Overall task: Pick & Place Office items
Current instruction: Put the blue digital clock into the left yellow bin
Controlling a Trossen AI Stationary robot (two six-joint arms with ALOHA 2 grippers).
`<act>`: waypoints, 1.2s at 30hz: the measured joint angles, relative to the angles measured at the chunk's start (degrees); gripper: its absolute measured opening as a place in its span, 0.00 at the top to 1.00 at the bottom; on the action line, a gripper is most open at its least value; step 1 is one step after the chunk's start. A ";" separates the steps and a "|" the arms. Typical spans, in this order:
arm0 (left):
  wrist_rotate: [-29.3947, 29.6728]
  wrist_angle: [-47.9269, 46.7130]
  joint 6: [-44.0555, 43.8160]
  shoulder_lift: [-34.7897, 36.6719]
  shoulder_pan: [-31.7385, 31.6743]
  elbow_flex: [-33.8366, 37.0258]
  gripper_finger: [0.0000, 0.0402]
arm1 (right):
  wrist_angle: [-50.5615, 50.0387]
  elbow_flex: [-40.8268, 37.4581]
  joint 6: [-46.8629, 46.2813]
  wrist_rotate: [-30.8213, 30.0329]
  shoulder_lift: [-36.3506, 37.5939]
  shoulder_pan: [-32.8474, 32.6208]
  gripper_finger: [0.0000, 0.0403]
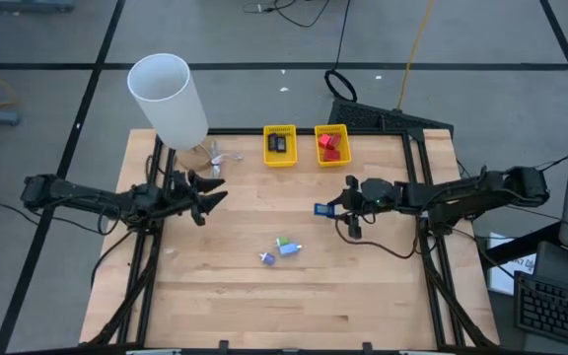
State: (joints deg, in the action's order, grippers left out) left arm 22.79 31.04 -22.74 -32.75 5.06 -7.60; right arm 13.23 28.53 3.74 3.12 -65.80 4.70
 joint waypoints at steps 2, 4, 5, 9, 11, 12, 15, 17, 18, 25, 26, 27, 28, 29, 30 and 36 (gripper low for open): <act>-0.30 0.63 -4.84 -2.56 0.00 0.00 0.39 | 1.61 0.00 1.30 -2.52 0.00 -0.61 0.63; 0.49 2.96 -9.99 -6.19 0.00 0.00 0.39 | 3.44 0.00 4.31 -5.31 -0.01 -1.29 0.63; 1.50 4.52 -12.35 -8.28 0.00 0.00 0.39 | 4.41 0.00 5.79 -6.50 0.00 -1.70 0.63; 4.27 10.31 -18.57 -17.91 -0.02 -0.97 0.39 | 8.93 0.01 10.36 -11.22 -0.77 -3.42 0.62; 4.46 10.56 -20.46 -22.70 -0.09 -2.89 0.39 | 9.34 0.00 12.04 -14.04 -0.94 -4.57 0.61; 4.42 10.66 -20.98 -25.21 -0.09 -4.23 0.39 | 9.71 0.00 12.96 -15.55 -1.04 -5.09 0.61; 4.21 10.63 -19.27 -32.66 -0.07 -9.17 0.39 | 9.61 0.01 15.32 -20.66 -2.05 -6.53 0.61; 3.26 10.67 -16.89 -37.51 -0.10 -13.40 0.39 | 9.80 0.00 16.64 -23.81 -2.69 -7.34 0.62; 2.63 10.73 -15.97 -39.71 -0.23 -15.62 0.39 | 10.16 0.00 17.44 -24.88 -3.11 -7.66 0.63; -2.02 10.59 -10.45 -53.55 -0.26 -30.77 0.39 | 12.91 0.00 20.04 -27.44 -5.18 -9.28 0.61; -3.12 10.63 -10.21 -55.29 -0.26 -32.52 0.39 | 13.17 0.00 20.24 -27.52 -5.18 -9.38 0.61; -3.74 10.48 -10.15 -56.87 -0.22 -34.09 0.39 | 13.48 0.00 20.57 -27.54 -5.18 -9.39 0.61; -4.41 10.43 -10.20 -58.51 -0.20 -35.68 0.39 | 13.82 0.00 20.76 -27.55 -5.17 -9.43 0.62; -4.85 10.47 -10.24 -60.04 -0.20 -37.14 0.39 | 14.28 0.00 20.84 -27.61 -5.18 -9.49 0.62; -4.81 10.34 -10.21 -61.36 -0.22 -38.26 0.39 | 14.82 0.00 21.00 -28.21 -5.18 -9.61 0.62; -4.92 9.69 -10.05 -67.09 -0.76 -43.44 0.39 | 15.77 0.02 22.51 -30.36 -5.16 -11.00 0.61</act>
State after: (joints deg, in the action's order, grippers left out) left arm 17.87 40.73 -32.80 -99.84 4.29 -51.04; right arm 29.00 28.56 26.24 -27.24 -70.96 -6.30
